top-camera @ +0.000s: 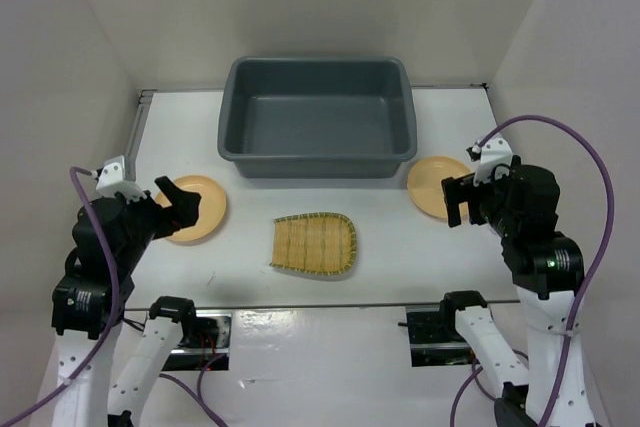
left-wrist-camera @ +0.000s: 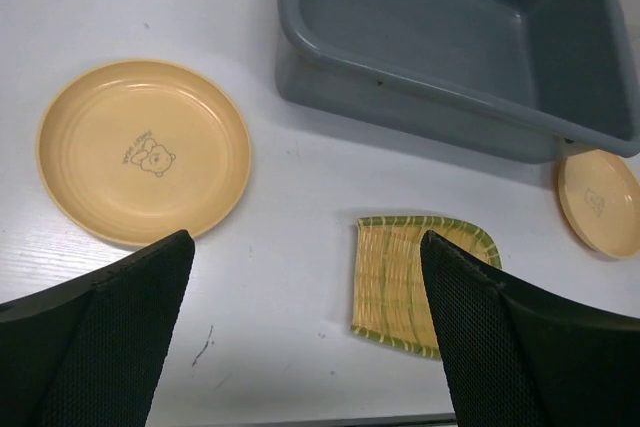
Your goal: Place the mixed dishes into the plastic bin
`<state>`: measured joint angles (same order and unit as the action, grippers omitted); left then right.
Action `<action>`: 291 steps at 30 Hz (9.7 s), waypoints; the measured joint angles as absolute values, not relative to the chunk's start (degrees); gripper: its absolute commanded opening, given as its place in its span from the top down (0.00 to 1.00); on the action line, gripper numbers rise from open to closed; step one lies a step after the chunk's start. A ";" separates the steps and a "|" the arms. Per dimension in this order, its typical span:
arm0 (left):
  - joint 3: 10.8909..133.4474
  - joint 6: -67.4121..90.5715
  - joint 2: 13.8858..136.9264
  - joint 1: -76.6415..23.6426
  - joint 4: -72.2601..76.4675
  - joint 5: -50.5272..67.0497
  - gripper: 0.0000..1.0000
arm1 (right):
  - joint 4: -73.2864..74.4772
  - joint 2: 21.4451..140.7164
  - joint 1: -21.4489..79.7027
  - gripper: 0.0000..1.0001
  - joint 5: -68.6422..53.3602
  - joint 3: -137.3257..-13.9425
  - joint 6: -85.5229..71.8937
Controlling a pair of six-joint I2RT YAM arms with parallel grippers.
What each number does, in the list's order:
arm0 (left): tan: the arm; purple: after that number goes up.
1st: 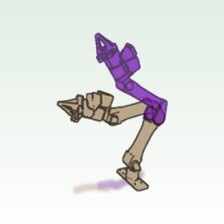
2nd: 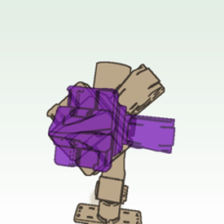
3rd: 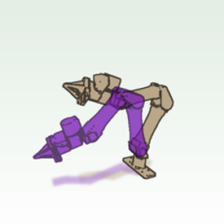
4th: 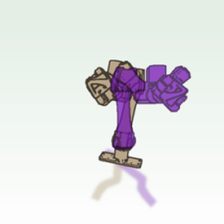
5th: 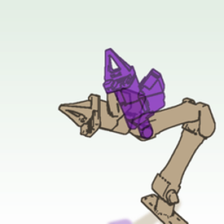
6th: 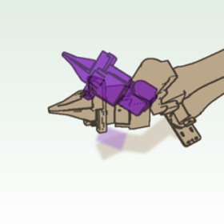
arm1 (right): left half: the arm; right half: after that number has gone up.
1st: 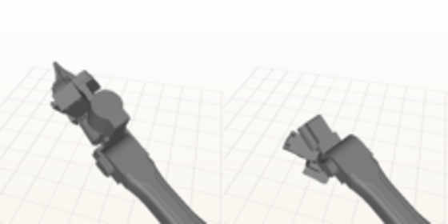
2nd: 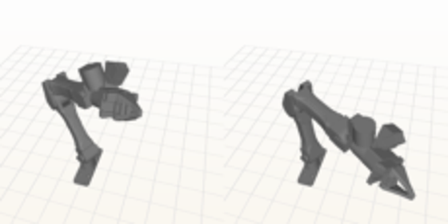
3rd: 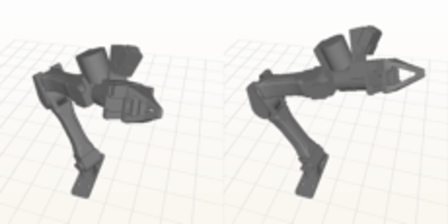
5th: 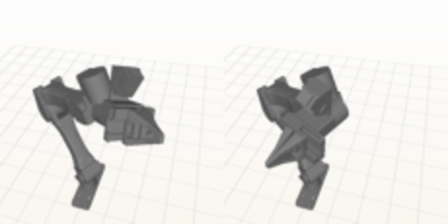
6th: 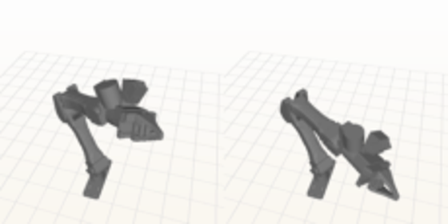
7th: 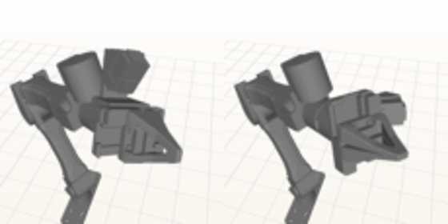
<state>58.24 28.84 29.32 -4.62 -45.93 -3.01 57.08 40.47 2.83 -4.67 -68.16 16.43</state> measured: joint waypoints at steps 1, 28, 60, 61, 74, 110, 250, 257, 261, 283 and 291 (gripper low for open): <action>59.24 28.71 29.12 -4.62 -46.72 -2.83 0.00 | 57.23 39.42 2.87 0.01 -3.53 -67.70 17.28; 66.72 24.29 42.65 -4.62 -55.64 -1.48 0.00 | 33.17 78.52 0.45 0.01 -1.74 -46.41 51.96; 65.89 24.32 46.00 -4.62 -55.18 -1.50 0.00 | 60.58 70.72 -0.34 1.00 -18.17 -64.75 66.98; 65.73 24.32 46.06 -4.62 -54.98 -1.56 0.00 | 61.65 67.40 -0.12 1.00 -18.87 -67.48 66.61; 65.34 24.34 50.68 -4.62 -54.04 -1.74 0.00 | 45.06 66.96 16.75 1.00 -18.55 -86.87 53.04; 65.19 27.29 55.40 -3.44 -54.65 -6.11 0.00 | 44.18 130.19 21.10 0.33 -12.88 -113.86 45.19; 61.39 46.78 51.96 -26.94 -53.87 -29.30 0.00 | 37.04 57.01 31.51 0.02 -14.17 -44.31 40.77; 66.85 49.58 31.57 -26.13 -53.71 -30.17 0.00 | 33.32 61.98 34.63 0.02 -15.03 -41.87 38.30; 62.65 51.35 31.14 -26.11 -56.55 -29.34 0.00 | 31.00 67.44 34.96 0.02 -18.09 -41.93 34.20; 67.64 46.15 26.37 -26.11 -61.78 -29.52 0.00 | 24.14 88.25 30.94 0.02 -27.40 -51.55 11.38; 67.64 45.19 28.32 -26.11 -61.80 -29.54 0.00 | 22.70 90.45 30.52 0.04 -26.41 -51.55 11.64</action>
<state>67.64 45.19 28.32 -26.11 -61.80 -29.54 22.70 90.45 30.52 -26.41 -51.55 11.64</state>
